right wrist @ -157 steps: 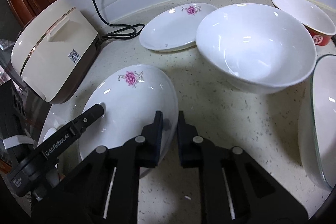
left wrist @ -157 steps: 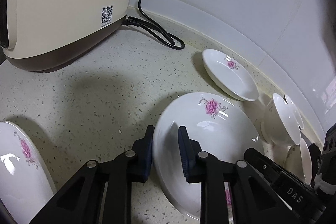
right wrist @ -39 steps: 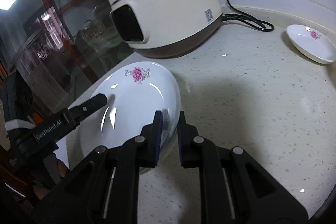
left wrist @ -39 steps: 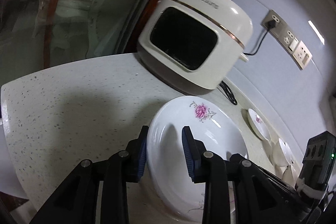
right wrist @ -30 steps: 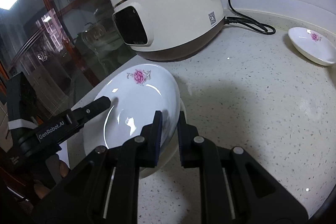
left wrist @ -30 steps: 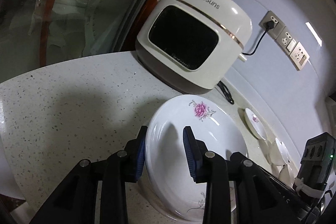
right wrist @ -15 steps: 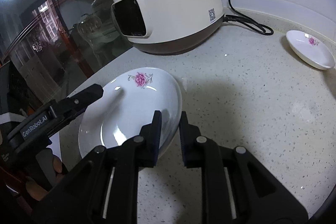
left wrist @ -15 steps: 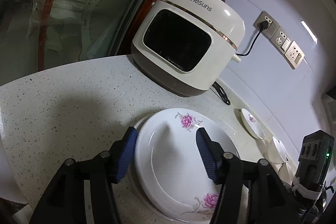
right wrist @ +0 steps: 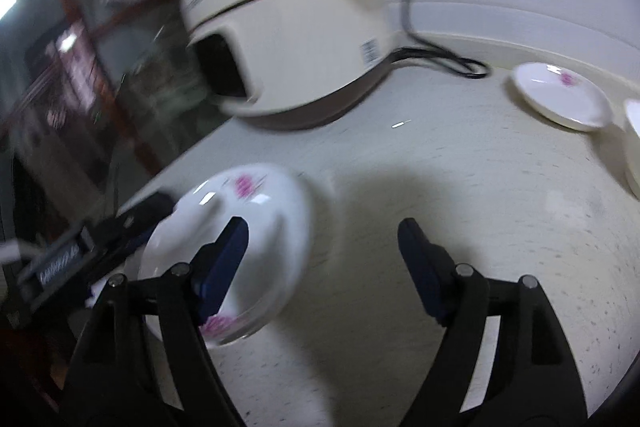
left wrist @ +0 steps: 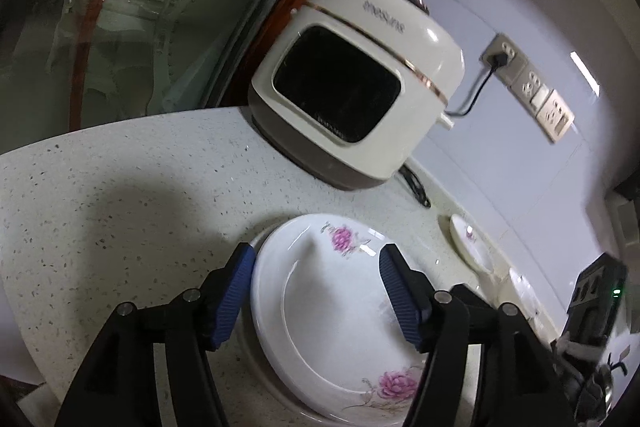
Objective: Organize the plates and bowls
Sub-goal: 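Open both tools to release the stacked plate, then move both tools back toward the remaining flowered plates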
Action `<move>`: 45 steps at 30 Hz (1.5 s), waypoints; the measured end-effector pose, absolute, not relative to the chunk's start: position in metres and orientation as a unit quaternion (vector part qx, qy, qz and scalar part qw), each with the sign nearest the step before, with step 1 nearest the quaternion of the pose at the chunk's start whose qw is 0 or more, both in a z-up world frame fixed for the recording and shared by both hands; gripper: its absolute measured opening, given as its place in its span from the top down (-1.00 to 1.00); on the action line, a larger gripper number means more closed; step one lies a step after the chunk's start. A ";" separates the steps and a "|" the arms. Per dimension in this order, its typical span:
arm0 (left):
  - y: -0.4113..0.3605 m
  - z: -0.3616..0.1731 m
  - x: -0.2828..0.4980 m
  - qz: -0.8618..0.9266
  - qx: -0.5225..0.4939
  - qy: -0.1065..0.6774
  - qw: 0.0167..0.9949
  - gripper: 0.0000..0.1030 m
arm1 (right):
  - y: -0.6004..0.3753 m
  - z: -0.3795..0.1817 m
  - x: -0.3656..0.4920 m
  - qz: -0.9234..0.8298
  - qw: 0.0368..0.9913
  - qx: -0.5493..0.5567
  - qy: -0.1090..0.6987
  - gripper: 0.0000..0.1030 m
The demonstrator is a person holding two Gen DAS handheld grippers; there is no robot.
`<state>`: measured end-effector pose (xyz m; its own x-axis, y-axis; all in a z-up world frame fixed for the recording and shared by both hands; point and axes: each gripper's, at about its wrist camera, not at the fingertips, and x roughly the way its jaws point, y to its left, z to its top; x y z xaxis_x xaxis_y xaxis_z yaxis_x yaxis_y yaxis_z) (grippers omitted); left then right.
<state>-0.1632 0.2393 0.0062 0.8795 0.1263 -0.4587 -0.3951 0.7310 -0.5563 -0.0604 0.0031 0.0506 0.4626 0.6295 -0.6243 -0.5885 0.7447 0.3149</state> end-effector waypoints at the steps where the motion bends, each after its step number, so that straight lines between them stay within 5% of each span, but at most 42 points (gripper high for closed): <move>1: 0.240 0.007 -0.168 0.152 -0.342 0.189 0.908 -0.41 | -0.007 0.052 -0.054 0.342 0.861 0.041 0.374 -0.57; 13: 0.201 0.055 -0.177 0.171 -0.251 0.119 0.945 -0.69 | -0.057 0.058 -0.024 0.294 0.869 0.121 0.379 -0.59; 20: 0.150 0.082 -0.113 0.123 -0.198 0.190 0.954 -0.77 | -0.094 0.089 -0.036 0.158 0.937 0.080 0.300 -0.59; 27: 0.114 0.070 0.001 0.098 -0.214 0.305 0.923 -0.83 | -0.178 0.114 -0.044 0.060 0.959 0.186 0.205 -0.66; 45: 0.061 0.019 0.190 0.182 -0.130 0.385 0.895 -0.83 | -0.189 0.113 -0.034 0.055 0.953 0.201 0.220 -0.72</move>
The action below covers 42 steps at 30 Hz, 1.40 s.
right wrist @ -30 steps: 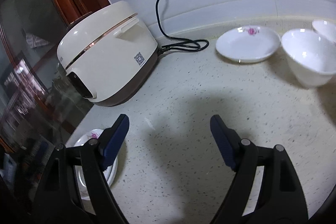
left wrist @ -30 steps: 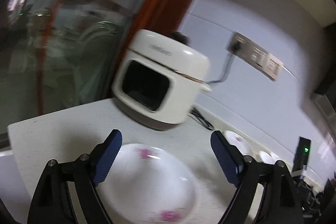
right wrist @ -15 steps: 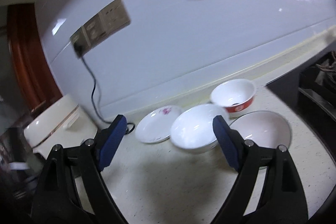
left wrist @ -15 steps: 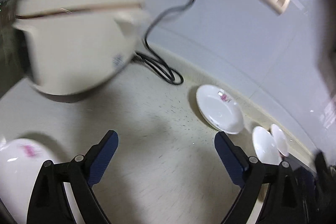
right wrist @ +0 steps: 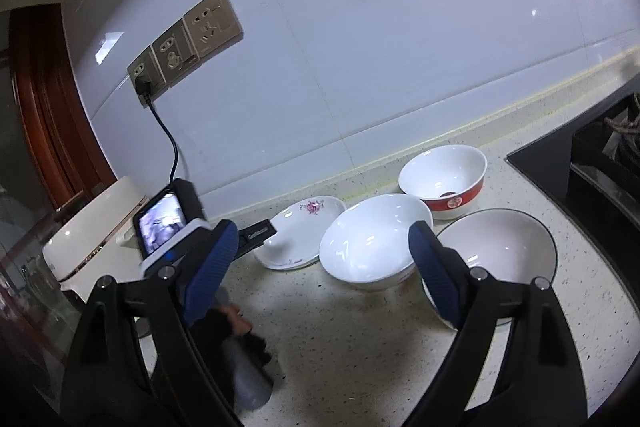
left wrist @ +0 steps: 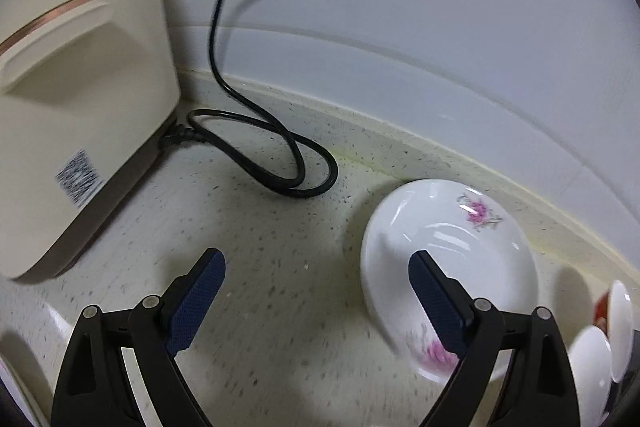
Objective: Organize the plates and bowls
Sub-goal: 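Move both tools back toward the remaining flowered plates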
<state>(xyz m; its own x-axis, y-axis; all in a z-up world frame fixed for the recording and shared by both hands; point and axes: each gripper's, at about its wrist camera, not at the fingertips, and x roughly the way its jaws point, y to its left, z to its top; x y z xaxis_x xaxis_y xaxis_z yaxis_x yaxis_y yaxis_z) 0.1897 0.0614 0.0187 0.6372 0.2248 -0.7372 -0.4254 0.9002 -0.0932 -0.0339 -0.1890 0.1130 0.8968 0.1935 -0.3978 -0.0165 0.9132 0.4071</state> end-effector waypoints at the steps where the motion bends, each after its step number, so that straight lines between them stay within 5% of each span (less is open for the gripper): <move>1: 0.060 0.014 0.197 0.181 -0.127 0.392 0.893 -0.83 | -0.191 0.113 -0.034 0.054 0.952 0.205 0.221 -0.73; 10: 0.060 -0.009 0.189 0.157 -0.111 0.433 0.881 -1.00 | -0.184 0.113 -0.033 0.057 0.953 0.192 0.226 -0.76; 28: 0.054 -0.011 0.026 0.031 -0.058 0.455 0.888 -1.00 | -0.138 0.101 -0.024 0.223 0.921 0.160 0.276 -0.76; 33: 0.080 0.002 0.002 0.049 -0.150 0.389 0.908 -0.99 | -0.129 0.086 -0.013 0.217 0.910 0.146 0.323 -0.45; 37: 0.087 0.000 0.010 0.061 -0.158 0.374 0.912 -0.97 | -0.134 0.075 -0.002 0.176 0.908 0.131 0.356 -0.01; 42: 0.087 -0.002 0.015 0.057 -0.157 0.368 0.915 -0.94 | -0.129 0.059 0.005 0.155 0.896 0.091 0.407 0.05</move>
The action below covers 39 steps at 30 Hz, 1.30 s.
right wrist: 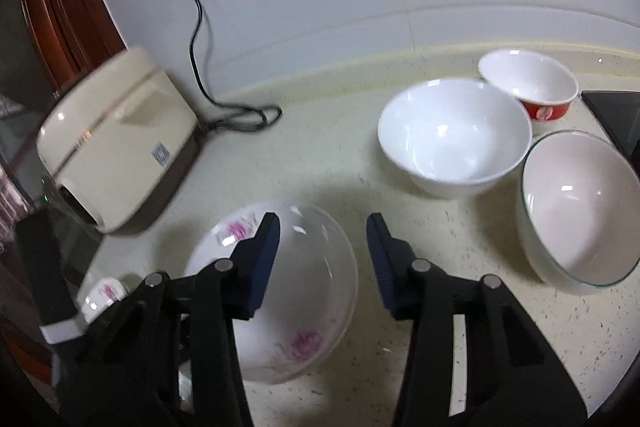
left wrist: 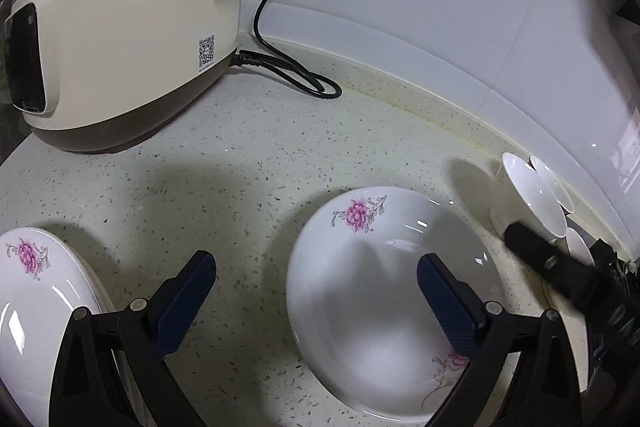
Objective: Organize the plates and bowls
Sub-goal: 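Move both tools back toward the remaining flowered plates, then close both tools on the rim of a pink-flowered plate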
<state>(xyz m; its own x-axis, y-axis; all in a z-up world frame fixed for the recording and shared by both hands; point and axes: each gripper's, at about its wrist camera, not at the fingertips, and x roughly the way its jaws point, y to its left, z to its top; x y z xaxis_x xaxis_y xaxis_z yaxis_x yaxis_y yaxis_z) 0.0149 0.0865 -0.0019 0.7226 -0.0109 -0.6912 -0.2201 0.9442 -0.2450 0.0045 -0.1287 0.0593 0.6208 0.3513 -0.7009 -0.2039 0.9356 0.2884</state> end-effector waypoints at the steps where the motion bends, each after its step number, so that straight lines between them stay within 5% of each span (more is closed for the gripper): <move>1: 0.086 -0.003 0.017 0.060 -0.153 0.372 0.914 -0.93 | -0.128 0.057 0.004 0.150 0.895 0.083 0.411 0.06; 16: 0.071 0.004 0.012 0.010 -0.160 0.354 0.921 -0.84 | -0.132 0.047 0.009 0.111 0.893 0.015 0.437 0.20; 39: 0.088 0.009 0.001 0.010 -0.162 0.344 0.925 -0.87 | -0.129 0.040 0.013 0.148 0.869 0.052 0.468 0.20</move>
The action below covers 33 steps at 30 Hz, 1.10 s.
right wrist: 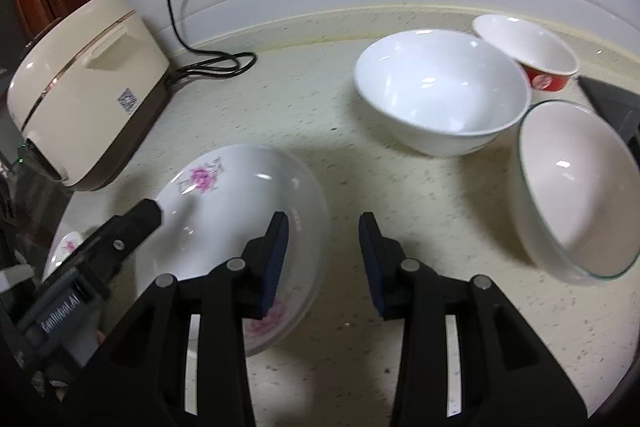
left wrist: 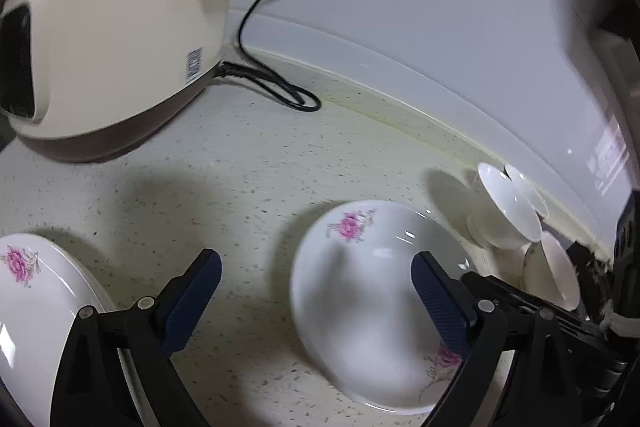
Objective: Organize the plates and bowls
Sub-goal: 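Close both tools on the rim of a pink-flowered plate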
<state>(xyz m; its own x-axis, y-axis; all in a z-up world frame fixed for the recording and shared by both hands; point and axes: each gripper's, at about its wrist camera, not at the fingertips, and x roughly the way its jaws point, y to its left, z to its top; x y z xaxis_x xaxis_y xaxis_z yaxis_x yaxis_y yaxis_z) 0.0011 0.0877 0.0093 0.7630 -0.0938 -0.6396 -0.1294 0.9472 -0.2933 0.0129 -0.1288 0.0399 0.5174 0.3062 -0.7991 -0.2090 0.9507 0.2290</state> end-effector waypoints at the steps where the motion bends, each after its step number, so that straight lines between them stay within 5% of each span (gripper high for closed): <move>1: 0.085 0.010 0.001 0.008 -0.159 0.344 0.925 -0.87 | -0.127 0.038 0.013 0.151 0.866 0.051 0.474 0.20; 14: 0.070 -0.001 0.017 0.042 -0.140 0.405 0.903 -0.57 | -0.133 0.033 0.015 0.168 0.852 0.094 0.488 0.21; 19: 0.057 -0.002 0.014 0.034 -0.122 0.408 0.904 -0.15 | -0.131 0.030 0.017 0.186 0.844 0.106 0.492 0.42; 33: 0.055 0.000 0.012 0.048 -0.118 0.409 0.904 -0.13 | -0.132 0.025 0.017 0.187 0.845 0.106 0.490 0.56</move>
<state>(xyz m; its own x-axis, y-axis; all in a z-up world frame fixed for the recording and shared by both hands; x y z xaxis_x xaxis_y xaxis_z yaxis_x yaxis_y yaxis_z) 0.0125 0.0551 -0.0003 0.6605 -0.0098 -0.7508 -0.1832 0.9676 -0.1738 0.0168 -0.1316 0.0253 0.4493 0.4194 -0.7888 -0.2119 0.9078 0.3619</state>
